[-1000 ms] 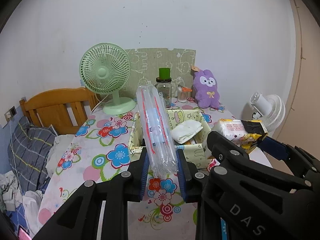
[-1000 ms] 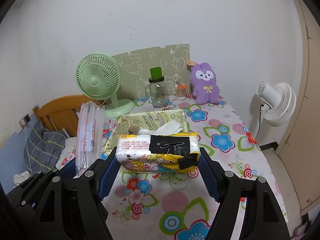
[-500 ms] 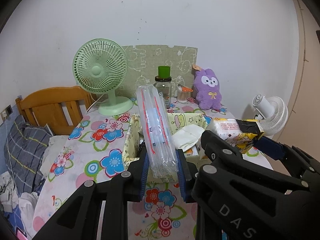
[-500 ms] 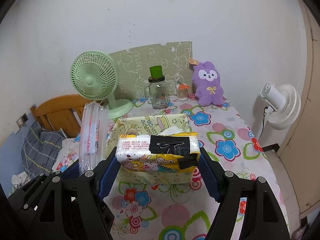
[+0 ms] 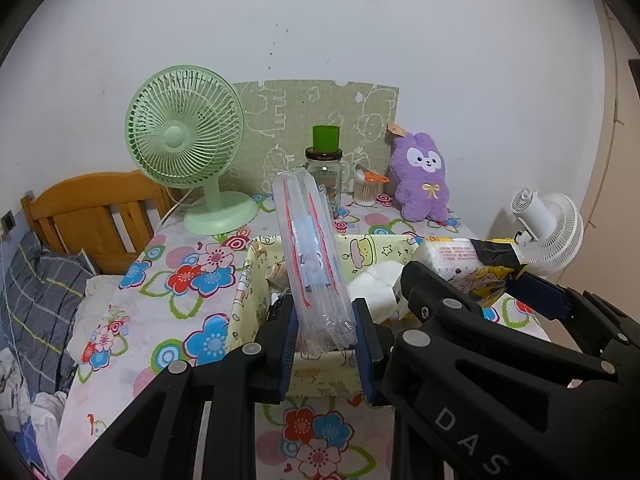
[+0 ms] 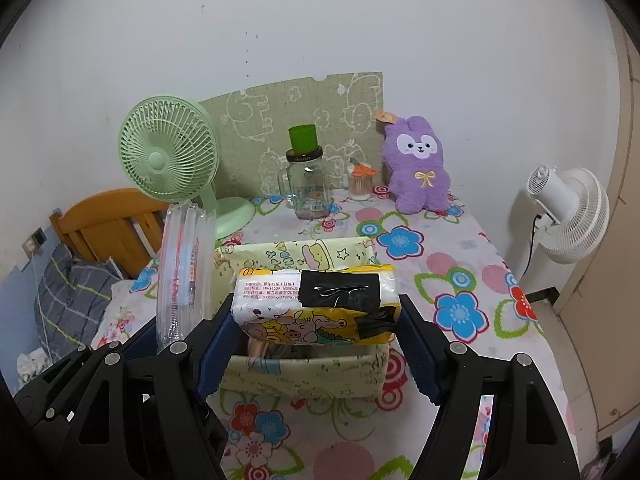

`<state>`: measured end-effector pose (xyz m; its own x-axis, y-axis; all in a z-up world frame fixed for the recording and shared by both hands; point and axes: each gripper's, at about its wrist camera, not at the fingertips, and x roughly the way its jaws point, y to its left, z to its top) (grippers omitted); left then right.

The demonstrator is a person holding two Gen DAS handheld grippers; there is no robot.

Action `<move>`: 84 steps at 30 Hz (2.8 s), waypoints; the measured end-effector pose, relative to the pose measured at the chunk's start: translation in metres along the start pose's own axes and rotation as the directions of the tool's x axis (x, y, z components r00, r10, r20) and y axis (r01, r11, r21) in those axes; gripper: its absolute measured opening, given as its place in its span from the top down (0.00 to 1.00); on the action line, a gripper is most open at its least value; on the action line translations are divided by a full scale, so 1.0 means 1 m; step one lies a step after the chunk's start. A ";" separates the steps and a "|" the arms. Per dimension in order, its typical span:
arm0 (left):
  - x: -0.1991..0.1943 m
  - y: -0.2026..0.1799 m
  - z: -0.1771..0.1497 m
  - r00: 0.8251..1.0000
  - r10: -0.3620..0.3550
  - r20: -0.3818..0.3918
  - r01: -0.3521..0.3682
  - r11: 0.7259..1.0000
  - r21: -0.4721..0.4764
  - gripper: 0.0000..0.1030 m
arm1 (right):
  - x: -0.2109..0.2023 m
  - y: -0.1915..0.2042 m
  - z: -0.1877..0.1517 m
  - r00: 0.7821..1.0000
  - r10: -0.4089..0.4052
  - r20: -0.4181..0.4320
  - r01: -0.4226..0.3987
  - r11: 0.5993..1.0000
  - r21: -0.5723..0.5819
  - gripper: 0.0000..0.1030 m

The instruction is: Organize soft objects

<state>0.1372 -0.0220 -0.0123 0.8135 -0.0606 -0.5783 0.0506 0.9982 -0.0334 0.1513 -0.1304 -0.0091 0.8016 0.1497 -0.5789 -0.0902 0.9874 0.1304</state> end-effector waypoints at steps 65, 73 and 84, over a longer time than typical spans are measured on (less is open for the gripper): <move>0.089 0.016 0.003 0.988 -0.016 -0.153 0.013 1.000 -0.018 0.22 | 0.103 0.002 0.006 0.993 0.041 -0.107 -0.039 0.999 0.019 0.03; 0.066 0.007 0.002 0.993 -0.024 -0.119 0.023 1.000 -0.005 0.15 | 0.072 -0.003 0.004 0.998 0.011 -0.069 -0.011 1.000 0.010 0.03; 0.024 -0.002 -0.001 0.999 -0.011 -0.053 0.012 1.000 0.027 0.08 | 0.022 -0.005 -0.001 1.000 -0.004 -0.006 0.004 1.000 0.008 0.03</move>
<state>0.1562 -0.0259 -0.0267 0.7813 -0.0710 -0.6201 0.0763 0.9969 -0.0180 0.1691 -0.1319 -0.0236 0.7984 0.1464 -0.5841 -0.0826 0.9875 0.1345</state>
